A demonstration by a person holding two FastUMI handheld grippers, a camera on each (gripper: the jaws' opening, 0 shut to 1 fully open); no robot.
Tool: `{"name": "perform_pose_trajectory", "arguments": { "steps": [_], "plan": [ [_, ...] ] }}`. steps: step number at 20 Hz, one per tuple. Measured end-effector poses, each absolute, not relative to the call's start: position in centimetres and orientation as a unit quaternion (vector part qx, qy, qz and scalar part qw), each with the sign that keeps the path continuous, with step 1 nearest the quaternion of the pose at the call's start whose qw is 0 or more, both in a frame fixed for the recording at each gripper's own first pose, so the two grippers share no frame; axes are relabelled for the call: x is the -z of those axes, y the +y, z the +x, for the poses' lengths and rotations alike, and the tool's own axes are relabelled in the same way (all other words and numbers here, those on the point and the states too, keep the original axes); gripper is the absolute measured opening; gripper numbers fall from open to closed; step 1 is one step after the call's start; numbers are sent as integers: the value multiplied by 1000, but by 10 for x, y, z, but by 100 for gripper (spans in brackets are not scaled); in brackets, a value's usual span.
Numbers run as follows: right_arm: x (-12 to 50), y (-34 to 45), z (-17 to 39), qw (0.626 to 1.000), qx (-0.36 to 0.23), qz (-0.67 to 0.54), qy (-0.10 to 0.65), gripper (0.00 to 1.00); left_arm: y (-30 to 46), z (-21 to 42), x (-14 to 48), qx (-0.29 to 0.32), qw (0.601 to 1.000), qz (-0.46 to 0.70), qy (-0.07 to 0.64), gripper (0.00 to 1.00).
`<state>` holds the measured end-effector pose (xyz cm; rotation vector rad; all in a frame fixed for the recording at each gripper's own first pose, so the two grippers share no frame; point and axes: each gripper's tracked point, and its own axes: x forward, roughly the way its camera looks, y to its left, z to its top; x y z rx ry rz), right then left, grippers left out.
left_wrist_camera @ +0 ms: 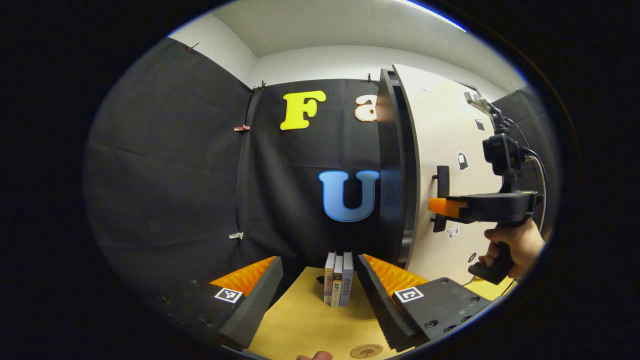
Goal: Open the cabinet door with the right hand, grasp the bottle in the cabinet with the left hand and place it on the coaster, then close the cabinet door with the right hand.
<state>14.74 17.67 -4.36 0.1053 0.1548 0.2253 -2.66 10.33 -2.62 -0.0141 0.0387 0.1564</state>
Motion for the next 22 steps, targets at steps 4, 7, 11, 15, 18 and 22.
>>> {"name": "perform_pose_trajectory", "arguments": {
  "steps": [4,7,11,15,18,22],
  "plan": [
    [38,168,119,986,-129,55,86,21,93,-35,23,-74,997,-9,18,95],
    [35,152,95,985,-139,54,90,21,85,-42,21,-70,997,-10,19,95],
    [30,133,68,983,-146,62,96,21,72,-48,18,-62,998,-7,16,95],
    [27,115,44,982,-146,65,99,21,57,-48,15,-51,999,-7,15,95],
    [24,100,30,982,-145,66,99,21,47,-47,8,-41,999,-4,8,94],
    [20,58,-4,983,-135,69,100,21,30,-44,2,-27,1000,-1,1,95]
  ]
}}
